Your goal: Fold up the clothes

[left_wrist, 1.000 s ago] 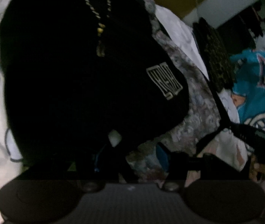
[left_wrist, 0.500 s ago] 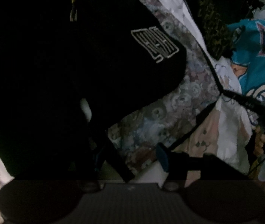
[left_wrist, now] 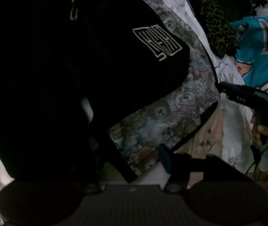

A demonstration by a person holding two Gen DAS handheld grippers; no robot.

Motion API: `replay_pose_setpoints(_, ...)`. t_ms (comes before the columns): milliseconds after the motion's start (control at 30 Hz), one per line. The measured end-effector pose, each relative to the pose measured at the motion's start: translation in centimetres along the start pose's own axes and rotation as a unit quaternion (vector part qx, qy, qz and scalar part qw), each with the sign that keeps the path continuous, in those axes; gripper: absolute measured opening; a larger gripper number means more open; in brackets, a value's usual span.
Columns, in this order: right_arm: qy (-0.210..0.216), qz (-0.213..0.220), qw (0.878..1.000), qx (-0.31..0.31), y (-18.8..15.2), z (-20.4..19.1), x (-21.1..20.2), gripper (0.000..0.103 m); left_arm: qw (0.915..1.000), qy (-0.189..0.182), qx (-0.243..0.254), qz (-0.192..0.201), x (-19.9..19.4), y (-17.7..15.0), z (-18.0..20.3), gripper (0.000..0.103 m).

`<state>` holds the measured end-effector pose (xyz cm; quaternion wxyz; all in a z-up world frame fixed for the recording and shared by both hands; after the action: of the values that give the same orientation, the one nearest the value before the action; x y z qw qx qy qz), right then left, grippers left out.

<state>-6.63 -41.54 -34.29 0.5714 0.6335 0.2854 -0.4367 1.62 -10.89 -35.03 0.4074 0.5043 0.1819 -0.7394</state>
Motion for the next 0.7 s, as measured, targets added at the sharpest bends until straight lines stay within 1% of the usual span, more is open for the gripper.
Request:
replay_pose_setpoints(67,-0.002,-0.002,1.000,-0.011,-0.2,-0.1,0.4,0.042,1.0000,-0.001,-0.001,0.000,0.0,0.0,-0.1,0.062)
replay_pose_setpoints(133,-0.013,0.003,0.999,-0.035,-0.4,-0.7,0.4,0.041,1.0000,-0.001,-0.001,0.001,0.0,0.0,-0.2,0.062)
replay_pose_setpoints(167,-0.019,0.006,0.999,-0.047,-0.5,-1.0,0.5,0.038,1.0000,-0.002,-0.002,0.001,0.0,0.0,-0.2,0.062)
replay_pose_setpoints(200,-0.025,0.009,0.998,-0.060,-0.6,-1.3,0.5,0.028,1.0000,-0.002,-0.001,0.001,0.0,0.0,-0.2,0.062)
replay_pose_setpoints(300,-0.032,0.010,0.996,-0.080,-0.8,-1.9,0.3,0.011,1.0000,-0.003,-0.001,0.001,0.0,0.0,-0.3,0.062)
replay_pose_setpoints(333,-0.034,0.014,0.996,-0.076,-0.7,-1.7,0.0,0.008,1.0000,-0.003,-0.001,0.002,0.0,0.0,-0.3,0.062)
replay_pose_setpoints(467,-0.041,0.026,0.997,-0.061,-0.4,-0.8,-0.9,0.006,1.0000,-0.004,-0.002,0.002,-0.1,0.0,-0.5,0.062)
replay_pose_setpoints(667,-0.046,0.034,0.997,-0.047,-0.2,0.3,-1.6,0.005,1.0000,-0.005,-0.004,0.000,-0.2,0.2,-1.0,0.063)
replay_pose_setpoints(700,-0.046,0.030,0.998,-0.040,-0.2,0.5,-1.4,0.005,1.0000,-0.004,-0.004,0.000,-0.3,0.3,-1.0,0.063)
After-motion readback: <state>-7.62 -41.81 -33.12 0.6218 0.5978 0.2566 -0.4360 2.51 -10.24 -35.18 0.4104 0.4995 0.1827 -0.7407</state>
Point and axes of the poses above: each gripper's, at about its wrist camera, not at the fingertips, and x roughly the way its jaws point, z to its right, y to its top, the point moved 3 cm from there along x, roughly the way its jaws point, and after that the axes turned 2 degrees about -z, right-handed, at the moved point
